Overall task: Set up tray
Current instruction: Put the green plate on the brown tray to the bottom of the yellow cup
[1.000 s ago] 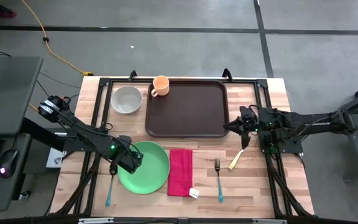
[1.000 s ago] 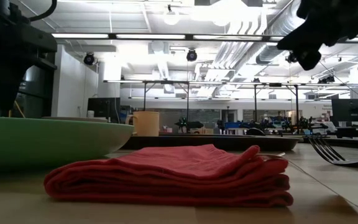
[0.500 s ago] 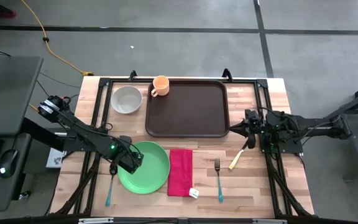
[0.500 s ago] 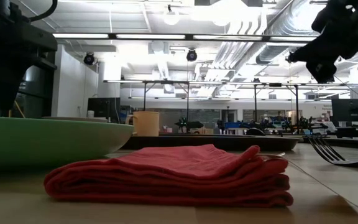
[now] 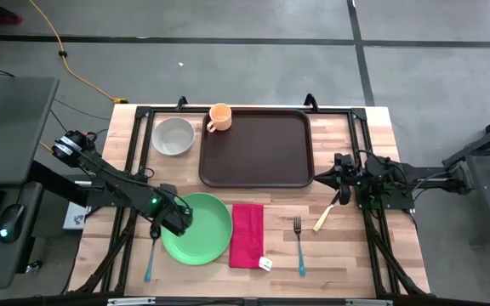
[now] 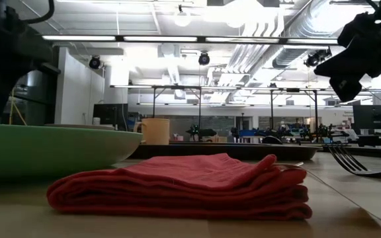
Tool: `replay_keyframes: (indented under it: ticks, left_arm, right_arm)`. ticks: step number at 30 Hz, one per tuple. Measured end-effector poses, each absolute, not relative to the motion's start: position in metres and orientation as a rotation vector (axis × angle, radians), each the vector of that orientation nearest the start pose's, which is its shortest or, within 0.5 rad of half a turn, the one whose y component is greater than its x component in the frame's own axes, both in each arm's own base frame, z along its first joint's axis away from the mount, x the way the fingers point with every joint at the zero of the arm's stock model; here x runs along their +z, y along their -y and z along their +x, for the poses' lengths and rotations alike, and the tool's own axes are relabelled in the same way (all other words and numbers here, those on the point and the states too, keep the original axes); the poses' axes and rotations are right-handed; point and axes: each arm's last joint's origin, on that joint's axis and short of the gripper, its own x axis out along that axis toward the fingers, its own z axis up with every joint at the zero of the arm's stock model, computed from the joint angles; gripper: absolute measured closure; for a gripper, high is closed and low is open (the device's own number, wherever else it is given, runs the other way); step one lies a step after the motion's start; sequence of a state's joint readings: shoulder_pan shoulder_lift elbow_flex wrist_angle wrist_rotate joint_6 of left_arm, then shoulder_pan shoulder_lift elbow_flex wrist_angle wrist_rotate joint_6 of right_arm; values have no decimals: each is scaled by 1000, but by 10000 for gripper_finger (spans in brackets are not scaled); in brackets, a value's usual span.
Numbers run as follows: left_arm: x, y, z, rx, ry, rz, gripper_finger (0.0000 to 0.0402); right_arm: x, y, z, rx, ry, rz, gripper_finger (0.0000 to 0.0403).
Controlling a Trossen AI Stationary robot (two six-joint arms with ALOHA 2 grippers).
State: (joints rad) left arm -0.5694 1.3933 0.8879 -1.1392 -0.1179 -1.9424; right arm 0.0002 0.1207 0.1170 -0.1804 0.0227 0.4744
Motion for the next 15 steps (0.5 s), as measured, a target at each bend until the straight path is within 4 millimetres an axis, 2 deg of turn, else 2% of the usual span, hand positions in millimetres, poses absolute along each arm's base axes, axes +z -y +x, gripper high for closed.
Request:
replay_keyframes:
  ticks: [6,15]
  left_arm:
    - [200,108,174,1162,-1220,-926,80]
    - [155,97,164,1146,-1250,-1060,80]
  right_arm:
    - [177,1,98,-63,-162,472,402]
    - [177,0,97,-61,-167,512,403]
